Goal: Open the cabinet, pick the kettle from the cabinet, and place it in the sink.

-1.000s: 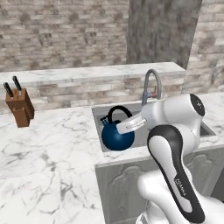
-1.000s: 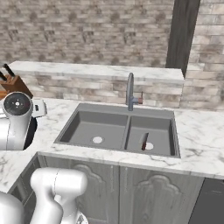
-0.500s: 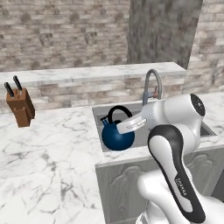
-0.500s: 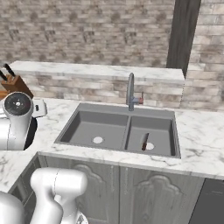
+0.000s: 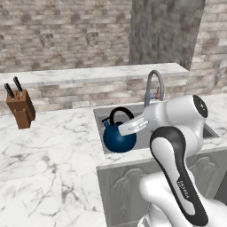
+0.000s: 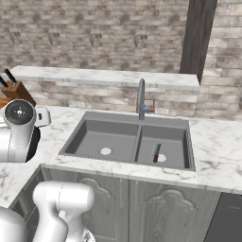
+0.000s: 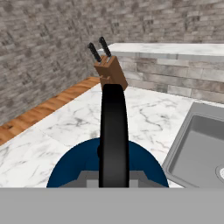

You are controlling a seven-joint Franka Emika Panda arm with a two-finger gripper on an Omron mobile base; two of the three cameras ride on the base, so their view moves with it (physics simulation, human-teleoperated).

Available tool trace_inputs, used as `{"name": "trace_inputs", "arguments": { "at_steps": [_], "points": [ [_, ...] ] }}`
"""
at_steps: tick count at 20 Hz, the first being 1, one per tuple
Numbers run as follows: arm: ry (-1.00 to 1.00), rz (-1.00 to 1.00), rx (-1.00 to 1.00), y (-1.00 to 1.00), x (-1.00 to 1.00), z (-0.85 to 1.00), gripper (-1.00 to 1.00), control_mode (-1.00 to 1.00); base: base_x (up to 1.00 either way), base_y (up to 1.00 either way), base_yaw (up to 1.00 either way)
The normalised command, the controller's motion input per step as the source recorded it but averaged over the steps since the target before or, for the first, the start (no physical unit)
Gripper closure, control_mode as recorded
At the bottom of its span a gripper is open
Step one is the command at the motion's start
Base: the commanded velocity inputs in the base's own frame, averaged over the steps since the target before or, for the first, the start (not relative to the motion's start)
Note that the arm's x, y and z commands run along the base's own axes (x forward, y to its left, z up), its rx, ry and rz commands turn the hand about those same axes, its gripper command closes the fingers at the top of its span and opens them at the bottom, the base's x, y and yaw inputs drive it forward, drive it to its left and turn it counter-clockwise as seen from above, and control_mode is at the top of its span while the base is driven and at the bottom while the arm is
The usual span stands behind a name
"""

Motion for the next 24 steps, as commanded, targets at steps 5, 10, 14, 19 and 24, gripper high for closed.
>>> {"name": "trace_inputs", "arguments": {
  "at_steps": [5, 10, 14, 19, 24],
  "points": [
    [0.00, 0.00, 0.00, 0.00, 0.00, 0.00, 1.00, -1.00, 0.00, 0.00, 0.00],
    [0.00, 0.00, 0.00, 0.00, 0.00, 0.00, 1.00, -1.00, 0.00, 0.00, 0.00],
    [0.00, 0.00, 0.00, 0.00, 0.00, 0.00, 1.00, -1.00, 0.00, 0.00, 0.00],
    [0.00, -0.02, 0.00, 0.00, -0.01, -0.01, 1.00, -1.00, 0.00, 0.00, 0.00],
    [0.05, -0.55, -0.05, 0.03, 0.21, -0.03, 1.00, -1.00, 0.00, 0.00, 0.00]
  ]
}}
